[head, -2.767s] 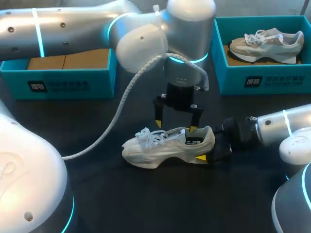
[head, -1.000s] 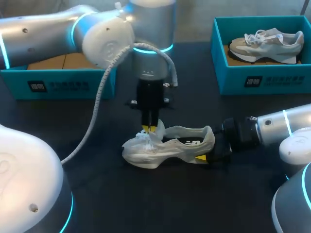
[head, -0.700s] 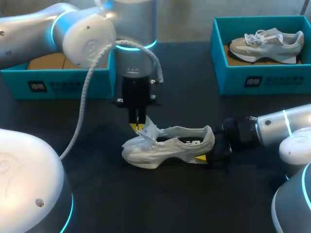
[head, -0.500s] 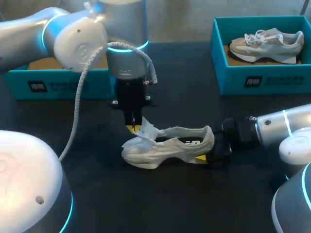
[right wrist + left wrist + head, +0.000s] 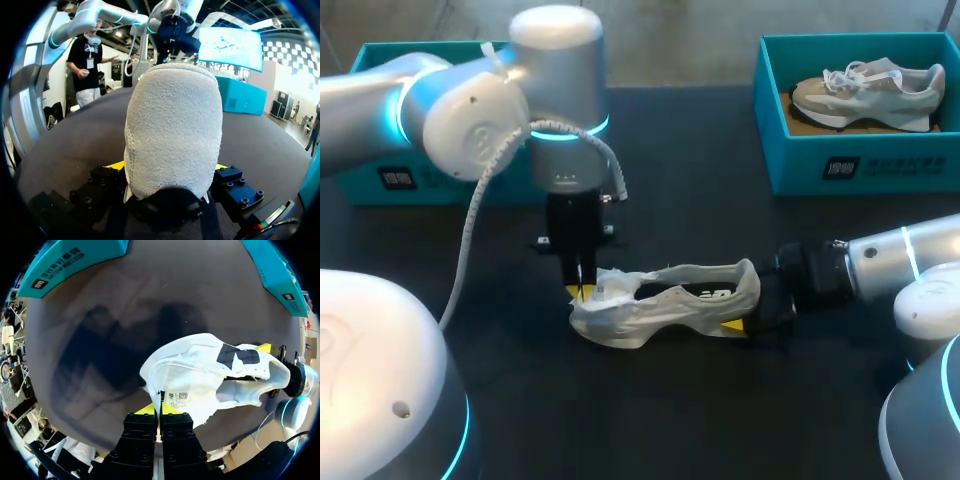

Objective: Take the shoe out of the shoebox, open the shoe tongue, remove and reinsert the insole, then place the shoe into the shoebox

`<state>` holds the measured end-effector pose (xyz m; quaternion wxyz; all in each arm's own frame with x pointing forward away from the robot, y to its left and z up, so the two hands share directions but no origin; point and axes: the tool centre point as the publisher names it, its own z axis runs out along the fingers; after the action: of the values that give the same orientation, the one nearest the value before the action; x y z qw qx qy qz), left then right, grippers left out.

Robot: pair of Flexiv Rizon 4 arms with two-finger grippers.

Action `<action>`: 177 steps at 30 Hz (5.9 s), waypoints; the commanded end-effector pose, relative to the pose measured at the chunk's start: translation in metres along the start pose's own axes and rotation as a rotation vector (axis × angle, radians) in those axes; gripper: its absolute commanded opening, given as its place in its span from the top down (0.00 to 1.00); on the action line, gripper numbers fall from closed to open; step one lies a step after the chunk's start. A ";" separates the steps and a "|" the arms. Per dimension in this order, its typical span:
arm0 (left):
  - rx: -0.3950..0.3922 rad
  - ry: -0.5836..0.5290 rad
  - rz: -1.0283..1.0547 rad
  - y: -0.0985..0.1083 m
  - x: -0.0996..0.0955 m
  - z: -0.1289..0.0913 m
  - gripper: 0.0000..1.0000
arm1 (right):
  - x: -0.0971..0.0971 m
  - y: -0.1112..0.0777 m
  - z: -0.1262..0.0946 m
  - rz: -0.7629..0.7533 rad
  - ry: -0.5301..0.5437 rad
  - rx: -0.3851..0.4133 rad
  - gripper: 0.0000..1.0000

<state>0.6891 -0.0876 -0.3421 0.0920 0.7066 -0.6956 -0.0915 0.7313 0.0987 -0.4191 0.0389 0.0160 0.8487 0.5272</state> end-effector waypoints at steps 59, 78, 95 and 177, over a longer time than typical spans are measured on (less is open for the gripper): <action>-0.041 0.140 1.369 -0.012 0.065 -0.110 1.00 | 0.001 -0.001 -0.001 0.000 -0.002 0.004 1.00; -0.011 0.052 1.575 -0.014 0.091 -0.125 1.00 | 0.001 -0.001 -0.001 0.000 -0.002 0.004 1.00; 0.040 0.076 1.695 -0.022 0.116 -0.104 1.00 | 0.001 -0.001 -0.001 0.000 -0.002 0.004 1.00; 0.068 0.114 1.915 -0.025 0.163 0.026 1.00 | 0.001 -0.001 -0.001 0.000 -0.002 0.004 1.00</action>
<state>0.7105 -0.2520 -0.3713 0.1426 -0.1565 -0.9744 0.0755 0.7313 0.0975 -0.4204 0.0390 0.0168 0.8491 0.5264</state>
